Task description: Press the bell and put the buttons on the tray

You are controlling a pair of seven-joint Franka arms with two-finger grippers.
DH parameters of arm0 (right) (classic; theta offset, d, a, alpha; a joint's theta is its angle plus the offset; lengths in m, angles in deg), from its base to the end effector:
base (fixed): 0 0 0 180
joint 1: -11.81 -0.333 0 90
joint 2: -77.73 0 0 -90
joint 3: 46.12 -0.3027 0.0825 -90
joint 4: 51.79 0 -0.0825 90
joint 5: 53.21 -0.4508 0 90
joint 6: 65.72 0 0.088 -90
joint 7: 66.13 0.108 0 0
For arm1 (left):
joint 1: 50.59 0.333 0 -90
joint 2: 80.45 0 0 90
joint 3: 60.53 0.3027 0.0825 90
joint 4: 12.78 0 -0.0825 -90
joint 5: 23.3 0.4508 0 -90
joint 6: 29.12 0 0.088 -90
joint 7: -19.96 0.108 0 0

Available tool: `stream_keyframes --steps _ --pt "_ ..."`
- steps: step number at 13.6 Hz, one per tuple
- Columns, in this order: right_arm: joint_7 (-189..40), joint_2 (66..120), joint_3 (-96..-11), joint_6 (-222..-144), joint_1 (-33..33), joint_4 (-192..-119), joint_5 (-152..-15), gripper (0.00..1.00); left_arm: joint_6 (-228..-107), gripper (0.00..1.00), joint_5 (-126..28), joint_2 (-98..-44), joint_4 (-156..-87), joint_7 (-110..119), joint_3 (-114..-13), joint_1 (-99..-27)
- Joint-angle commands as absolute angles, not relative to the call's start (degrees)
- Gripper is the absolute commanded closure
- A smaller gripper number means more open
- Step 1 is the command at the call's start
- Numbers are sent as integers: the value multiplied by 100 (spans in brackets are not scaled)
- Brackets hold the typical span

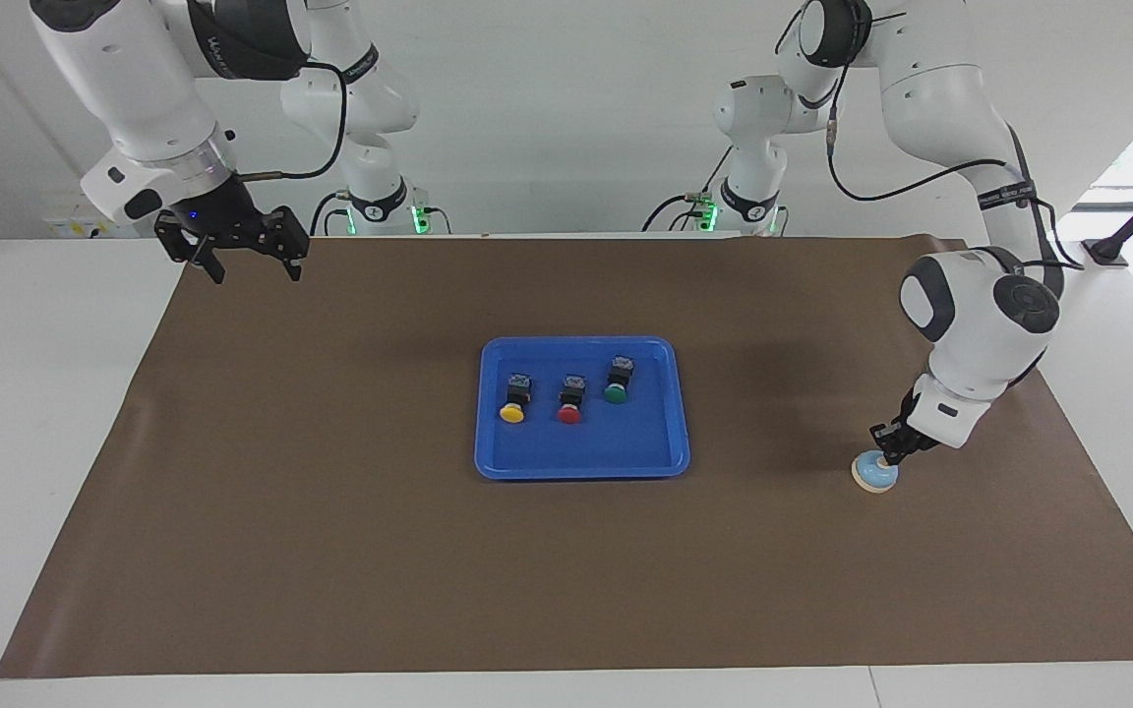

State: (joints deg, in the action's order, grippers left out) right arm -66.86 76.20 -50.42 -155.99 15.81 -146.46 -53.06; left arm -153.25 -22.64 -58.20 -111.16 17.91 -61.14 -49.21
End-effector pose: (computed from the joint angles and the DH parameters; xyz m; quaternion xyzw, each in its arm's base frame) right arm 0.6115 0.0034 0.5832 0.9996 0.0090 -0.0251 0.0022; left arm 0.7153 0.0106 0.3208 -0.9993 -0.0220 -0.0306 0.0025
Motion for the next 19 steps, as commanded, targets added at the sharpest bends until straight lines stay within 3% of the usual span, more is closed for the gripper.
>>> stream_keyframes --steps 1,2,4,10,19 --pt "-6798 7491 -5122 -15607 1700 -14785 -5251 0 -14341 100 -2225 -6716 -11069 1812 -6132 -4839" --pt "-6807 7483 -5131 -15607 1700 -14785 -5251 0 -14007 61 -2233 -7040 -11060 1785 -6132 -4831" --pt "-6807 7491 -5131 -15607 1700 -14785 -5251 0 -13531 0 -2365 -7621 -11095 1768 -6123 -4822" --pt "-6807 7491 -5122 -15607 1700 -14785 -5251 0 -12641 0 -2365 -8387 -11068 1741 -6140 -4892" --pt "-6798 7491 -5131 -15607 1700 -14785 -5251 0 -11991 0 -2496 -8362 -11033 1759 -6202 -5006"
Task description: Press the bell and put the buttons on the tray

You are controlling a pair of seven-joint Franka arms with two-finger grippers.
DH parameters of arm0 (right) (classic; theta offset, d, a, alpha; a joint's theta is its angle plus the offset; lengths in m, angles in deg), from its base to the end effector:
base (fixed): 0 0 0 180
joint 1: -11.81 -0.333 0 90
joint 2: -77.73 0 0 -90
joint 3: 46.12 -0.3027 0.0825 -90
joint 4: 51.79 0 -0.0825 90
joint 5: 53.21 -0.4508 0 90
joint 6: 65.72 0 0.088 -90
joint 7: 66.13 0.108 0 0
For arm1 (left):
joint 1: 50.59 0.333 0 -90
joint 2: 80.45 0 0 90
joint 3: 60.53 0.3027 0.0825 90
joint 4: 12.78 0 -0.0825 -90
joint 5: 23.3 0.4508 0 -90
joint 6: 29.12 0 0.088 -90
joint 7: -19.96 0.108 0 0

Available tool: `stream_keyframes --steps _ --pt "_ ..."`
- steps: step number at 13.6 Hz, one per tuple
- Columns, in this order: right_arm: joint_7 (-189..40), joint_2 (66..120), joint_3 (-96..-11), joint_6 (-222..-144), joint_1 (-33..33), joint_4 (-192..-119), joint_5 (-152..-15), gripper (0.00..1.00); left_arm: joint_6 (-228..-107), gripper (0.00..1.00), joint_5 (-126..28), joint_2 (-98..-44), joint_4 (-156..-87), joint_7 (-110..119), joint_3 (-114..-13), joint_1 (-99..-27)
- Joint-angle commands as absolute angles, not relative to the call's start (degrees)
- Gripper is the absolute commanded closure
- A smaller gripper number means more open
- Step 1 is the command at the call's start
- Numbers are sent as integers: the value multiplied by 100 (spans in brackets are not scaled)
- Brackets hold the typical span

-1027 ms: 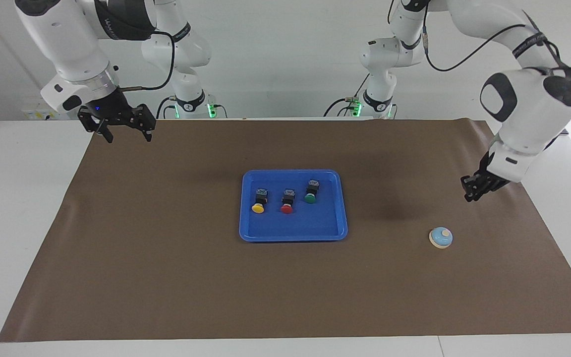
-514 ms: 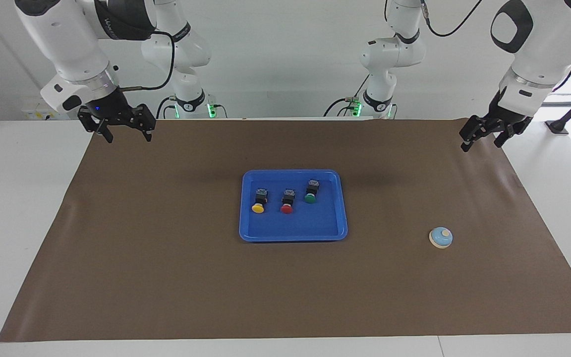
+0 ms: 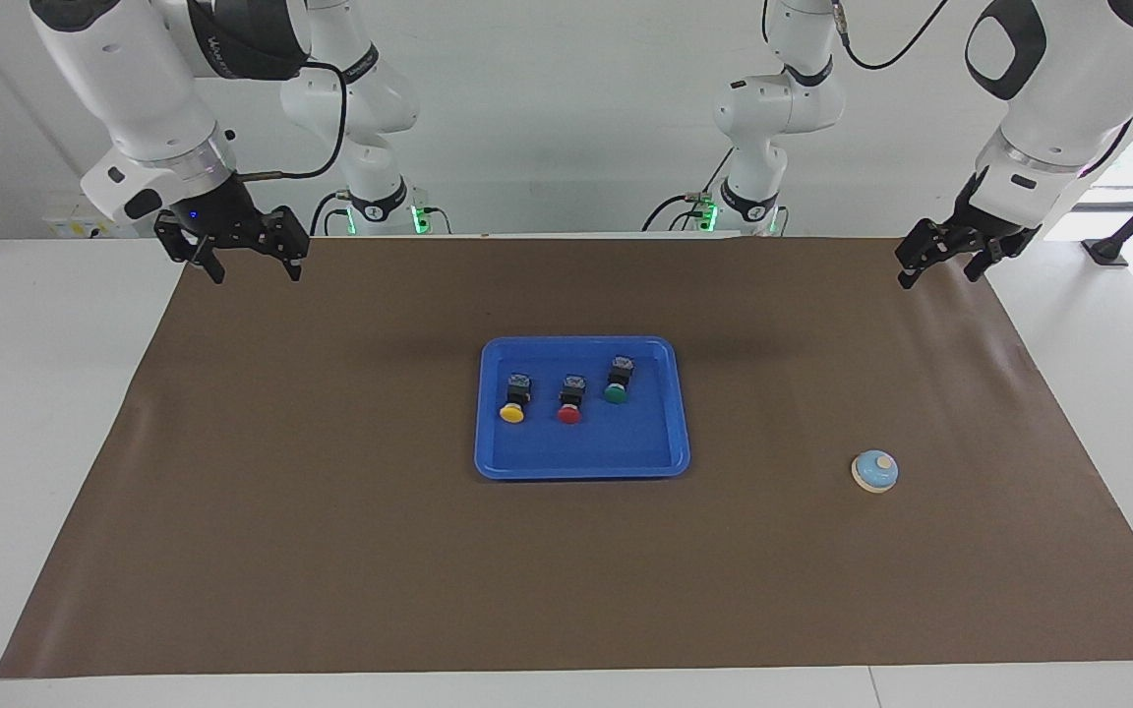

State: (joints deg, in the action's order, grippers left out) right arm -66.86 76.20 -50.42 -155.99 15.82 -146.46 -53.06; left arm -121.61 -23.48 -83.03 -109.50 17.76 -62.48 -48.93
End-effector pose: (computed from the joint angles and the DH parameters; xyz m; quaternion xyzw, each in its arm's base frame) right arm 0.6115 0.0033 0.5832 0.9996 0.0089 -0.0251 0.0022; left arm 0.6092 -0.0038 0.5783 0.9998 0.0168 -0.0144 0.0005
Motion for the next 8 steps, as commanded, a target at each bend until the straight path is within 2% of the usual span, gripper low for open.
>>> stream_keyframes --steps 1,8 --pt "-6807 7491 -5131 -15607 1700 -14785 -5251 0 -11965 0 -2549 -8353 -11033 1767 -6202 -5006" --pt "-6807 7491 -5122 -15607 1700 -14785 -5251 0 -11797 0 -2550 -8353 -11033 1820 -6237 -5033"
